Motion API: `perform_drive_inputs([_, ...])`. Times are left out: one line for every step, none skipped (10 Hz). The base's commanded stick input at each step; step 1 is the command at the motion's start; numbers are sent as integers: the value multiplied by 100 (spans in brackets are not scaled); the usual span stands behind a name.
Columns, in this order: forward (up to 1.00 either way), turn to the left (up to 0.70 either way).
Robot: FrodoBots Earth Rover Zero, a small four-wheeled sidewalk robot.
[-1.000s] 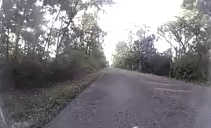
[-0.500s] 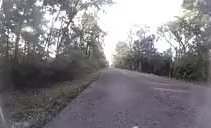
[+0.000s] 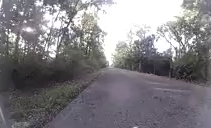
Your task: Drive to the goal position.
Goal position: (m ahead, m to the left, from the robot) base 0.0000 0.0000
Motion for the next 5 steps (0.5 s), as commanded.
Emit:
perform_drive_inputs([5, 0])
perform_drive_inputs([5, 0])
perform_drive_inputs([5, 0])
perform_drive_inputs([5, 0])
perform_drive_inputs([5, 0])
